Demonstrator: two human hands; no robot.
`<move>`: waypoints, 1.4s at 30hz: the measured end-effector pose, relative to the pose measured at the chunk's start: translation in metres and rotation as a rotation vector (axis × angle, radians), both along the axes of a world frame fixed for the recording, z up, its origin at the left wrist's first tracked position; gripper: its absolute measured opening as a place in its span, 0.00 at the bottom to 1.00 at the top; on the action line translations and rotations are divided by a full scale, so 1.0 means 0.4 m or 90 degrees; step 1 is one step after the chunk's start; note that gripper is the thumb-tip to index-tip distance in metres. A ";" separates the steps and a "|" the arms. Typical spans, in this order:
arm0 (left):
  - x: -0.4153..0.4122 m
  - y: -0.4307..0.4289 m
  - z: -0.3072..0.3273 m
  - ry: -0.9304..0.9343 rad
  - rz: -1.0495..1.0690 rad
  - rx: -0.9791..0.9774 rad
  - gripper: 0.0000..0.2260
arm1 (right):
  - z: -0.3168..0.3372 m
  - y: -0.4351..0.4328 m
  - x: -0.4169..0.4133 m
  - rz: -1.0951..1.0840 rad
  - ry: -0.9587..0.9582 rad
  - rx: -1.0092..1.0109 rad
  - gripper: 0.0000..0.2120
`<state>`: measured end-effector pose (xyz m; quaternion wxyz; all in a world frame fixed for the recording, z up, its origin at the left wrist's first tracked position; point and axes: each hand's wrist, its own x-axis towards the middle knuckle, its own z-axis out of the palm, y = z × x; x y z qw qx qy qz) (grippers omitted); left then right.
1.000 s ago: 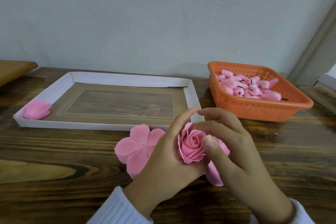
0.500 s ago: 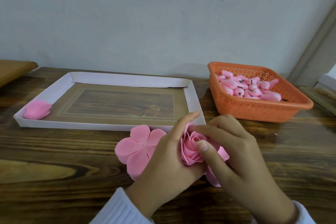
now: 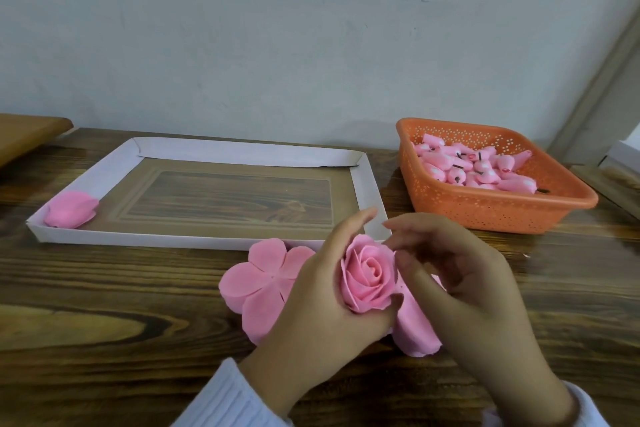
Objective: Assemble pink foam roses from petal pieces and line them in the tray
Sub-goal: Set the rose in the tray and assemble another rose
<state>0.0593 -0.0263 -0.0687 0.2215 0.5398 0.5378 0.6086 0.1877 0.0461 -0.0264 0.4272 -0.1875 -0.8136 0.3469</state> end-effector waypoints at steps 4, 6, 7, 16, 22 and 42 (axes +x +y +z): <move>0.000 -0.003 0.005 -0.023 0.007 0.007 0.31 | -0.001 0.000 -0.002 -0.023 0.027 -0.021 0.11; 0.001 -0.003 0.008 -0.051 0.003 0.009 0.28 | 0.002 -0.004 0.000 0.002 0.044 -0.043 0.07; 0.000 -0.002 0.008 -0.068 -0.001 0.009 0.27 | 0.004 -0.007 0.000 0.015 0.045 -0.047 0.07; -0.008 0.004 0.003 -0.245 -0.111 -0.045 0.32 | 0.002 0.002 -0.001 0.072 0.080 -0.046 0.07; -0.007 0.003 0.010 -0.297 -0.169 -0.057 0.31 | 0.001 0.002 -0.005 0.152 0.020 -0.042 0.06; 0.000 -0.022 0.045 -0.441 -0.431 -0.059 0.17 | 0.008 0.005 0.007 0.165 0.027 -0.094 0.09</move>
